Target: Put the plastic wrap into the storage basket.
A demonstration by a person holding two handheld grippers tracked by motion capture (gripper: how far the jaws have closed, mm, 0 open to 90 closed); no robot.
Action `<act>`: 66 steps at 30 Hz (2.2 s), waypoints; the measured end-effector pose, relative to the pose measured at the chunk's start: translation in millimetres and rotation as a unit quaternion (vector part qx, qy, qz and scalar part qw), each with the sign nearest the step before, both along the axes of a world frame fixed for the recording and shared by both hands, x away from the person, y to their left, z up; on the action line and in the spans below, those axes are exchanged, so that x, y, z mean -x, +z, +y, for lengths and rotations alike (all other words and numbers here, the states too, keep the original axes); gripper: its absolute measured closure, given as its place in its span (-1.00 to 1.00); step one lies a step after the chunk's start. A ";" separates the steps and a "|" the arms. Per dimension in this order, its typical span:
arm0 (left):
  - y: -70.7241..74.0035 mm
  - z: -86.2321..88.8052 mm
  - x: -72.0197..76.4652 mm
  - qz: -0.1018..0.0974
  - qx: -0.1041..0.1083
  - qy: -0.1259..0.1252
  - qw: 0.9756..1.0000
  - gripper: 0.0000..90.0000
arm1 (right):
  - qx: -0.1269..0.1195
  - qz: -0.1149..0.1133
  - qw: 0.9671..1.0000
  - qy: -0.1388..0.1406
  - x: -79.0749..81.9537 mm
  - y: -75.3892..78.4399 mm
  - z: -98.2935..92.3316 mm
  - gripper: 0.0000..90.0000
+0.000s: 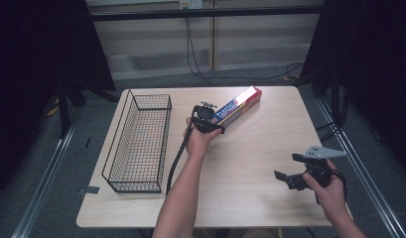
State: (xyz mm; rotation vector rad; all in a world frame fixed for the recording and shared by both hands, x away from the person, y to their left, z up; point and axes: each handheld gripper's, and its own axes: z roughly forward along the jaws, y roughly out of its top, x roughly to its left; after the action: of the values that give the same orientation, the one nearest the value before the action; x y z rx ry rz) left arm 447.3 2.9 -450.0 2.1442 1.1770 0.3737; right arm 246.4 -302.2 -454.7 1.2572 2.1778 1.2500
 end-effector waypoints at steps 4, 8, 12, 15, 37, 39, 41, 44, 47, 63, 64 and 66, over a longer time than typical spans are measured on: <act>1.2 0.8 -4.3 0.006 -0.003 0.000 1.000 -0.40 | -0.002 0.000 1.000 0.002 -0.4 0.0 -0.5 -0.97; 1.3 1.0 -7.3 0.005 -0.008 -0.004 1.000 -0.37 | -0.002 -0.001 1.000 0.004 -0.2 0.1 -0.3 -0.97; -1.0 -1.0 -8.6 -0.002 -0.001 -0.003 1.000 -0.43 | -0.003 0.000 1.000 0.005 -0.1 0.2 -0.5 -0.97; -1.3 -1.4 -10.5 -0.005 -0.006 0.002 1.000 -0.45 | -0.004 -0.002 1.000 0.004 -0.2 0.1 -0.4 -0.97; -9.0 8.4 -19.0 0.017 -0.004 0.005 1.000 -0.32 | -0.010 0.004 1.000 0.005 1.1 -0.8 -1.3 -0.97; -9.6 7.4 -18.8 0.010 -0.011 0.002 1.000 -0.32 | -0.010 0.004 1.000 0.004 1.1 -1.2 -1.8 -0.97; -9.6 7.2 -18.8 0.010 -0.011 0.002 1.000 -0.33 | -0.010 0.003 1.000 0.005 1.3 -1.5 -1.6 -0.97; -9.5 7.3 -18.9 0.012 -0.014 0.001 1.000 -0.33 | -0.011 0.004 1.000 0.006 1.3 -1.8 -0.1 -0.97; -11.0 6.6 -19.7 0.014 -0.019 -0.001 1.000 -0.35 | -0.013 0.005 1.000 0.009 0.9 -1.8 -0.5 -0.97; -6.1 4.1 -9.0 0.058 -0.026 -0.041 0.997 -0.21 | -0.021 0.007 1.000 0.004 0.9 -1.3 -2.8 -0.97; -5.4 4.3 -7.6 0.062 -0.026 -0.044 0.997 -0.19 | -0.018 0.006 1.000 0.004 0.7 -1.4 -3.1 -0.97; -3.8 4.3 -4.9 0.072 -0.024 -0.047 0.996 -0.16 | -0.019 0.007 1.000 0.004 0.7 -1.5 -3.1 -0.97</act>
State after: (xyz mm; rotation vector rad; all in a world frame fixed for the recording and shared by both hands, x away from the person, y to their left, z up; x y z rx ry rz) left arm 452.2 7.2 -453.7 2.2904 1.1495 0.2105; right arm 245.7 -305.3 -456.2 1.2754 2.1811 1.2946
